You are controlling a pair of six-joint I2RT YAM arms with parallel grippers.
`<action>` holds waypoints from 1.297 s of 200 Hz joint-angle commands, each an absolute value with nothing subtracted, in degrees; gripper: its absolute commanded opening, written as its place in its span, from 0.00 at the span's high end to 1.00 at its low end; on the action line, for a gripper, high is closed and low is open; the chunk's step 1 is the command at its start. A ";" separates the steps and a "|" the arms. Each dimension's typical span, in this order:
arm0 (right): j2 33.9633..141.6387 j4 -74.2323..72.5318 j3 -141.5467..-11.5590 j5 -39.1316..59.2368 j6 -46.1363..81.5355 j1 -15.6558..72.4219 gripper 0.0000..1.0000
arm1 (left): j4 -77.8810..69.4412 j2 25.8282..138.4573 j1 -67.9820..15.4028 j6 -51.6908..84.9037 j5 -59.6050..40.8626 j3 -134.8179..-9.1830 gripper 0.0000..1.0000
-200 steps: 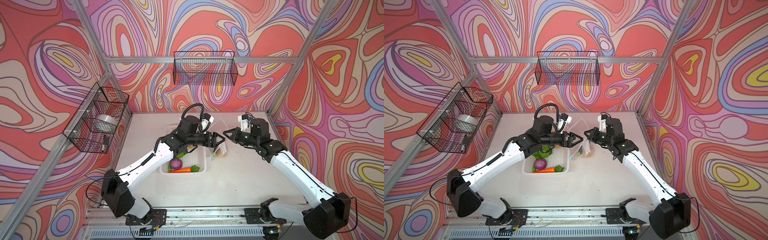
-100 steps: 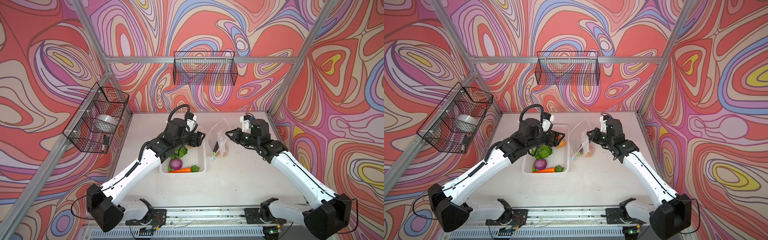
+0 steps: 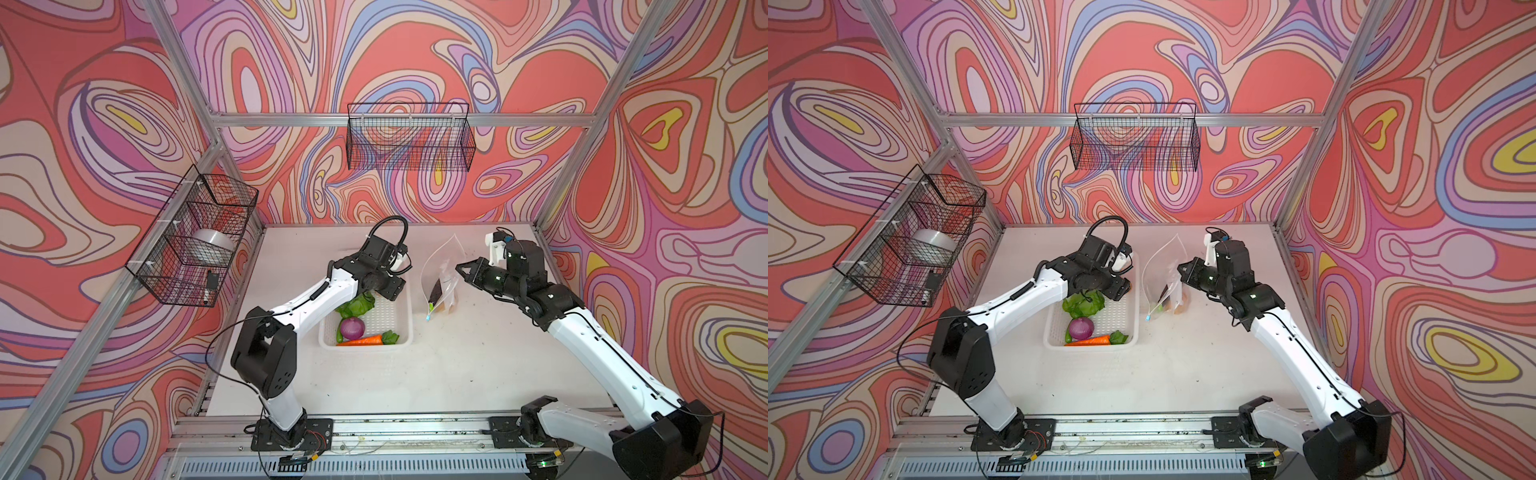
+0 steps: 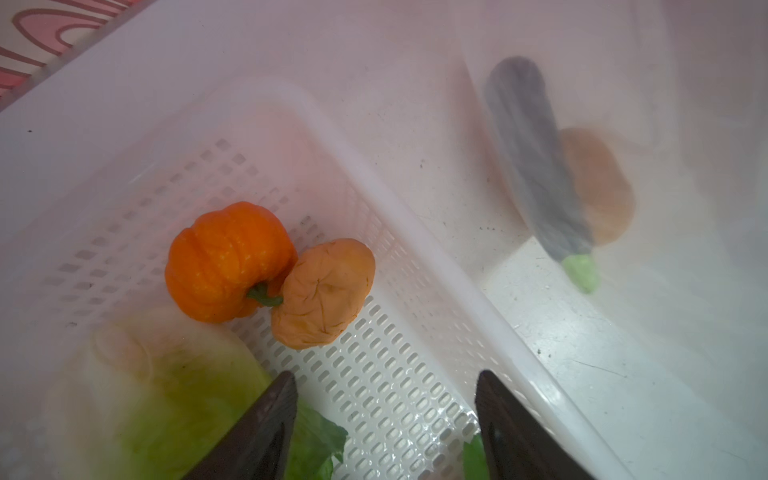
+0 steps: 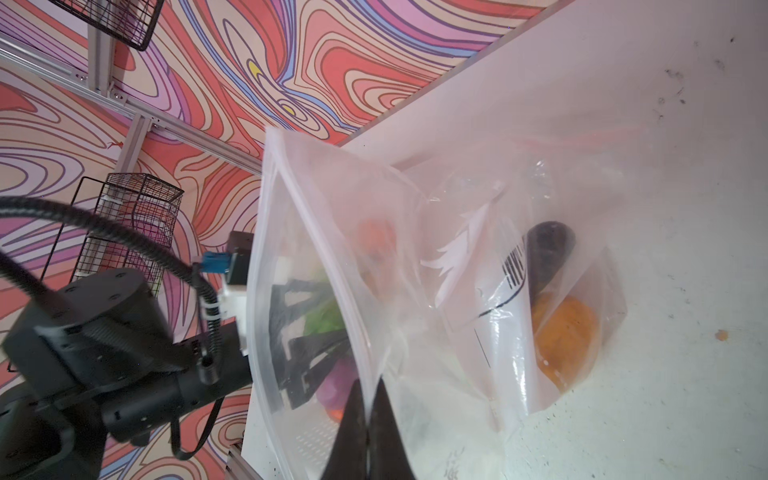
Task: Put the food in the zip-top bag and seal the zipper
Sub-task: 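Move the left gripper back over the basket toward the orange pepper, then lower the left gripper and close it on the tan round potato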
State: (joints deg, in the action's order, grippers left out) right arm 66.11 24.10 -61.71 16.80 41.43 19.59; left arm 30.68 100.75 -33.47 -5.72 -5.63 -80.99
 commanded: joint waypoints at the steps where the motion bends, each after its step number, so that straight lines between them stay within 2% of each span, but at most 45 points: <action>1: 64.69 24.43 -61.01 15.52 40.62 19.86 1.00 | 35.31 105.20 -33.31 -13.01 -4.73 -83.72 0.29; 85: 64.94 25.27 -61.61 14.85 40.22 19.86 1.00 | 33.82 114.85 -33.31 -17.98 4.41 -87.87 0.28; 145: 65.99 25.66 -62.49 14.90 40.33 19.86 1.00 | 28.04 115.46 -33.09 -19.19 6.53 -86.81 0.25; 205: 65.75 26.67 -63.80 14.43 40.75 19.82 1.00 | 30.76 121.41 -32.56 -19.10 4.18 -90.89 0.25; 221: 65.49 26.98 -64.15 14.08 40.73 19.82 1.00 | 30.98 121.64 -32.44 -19.16 3.91 -91.00 0.28; 259: 65.43 27.16 -64.51 14.07 40.70 19.86 1.00 | 30.81 121.05 -32.32 -18.56 2.91 -90.49 0.49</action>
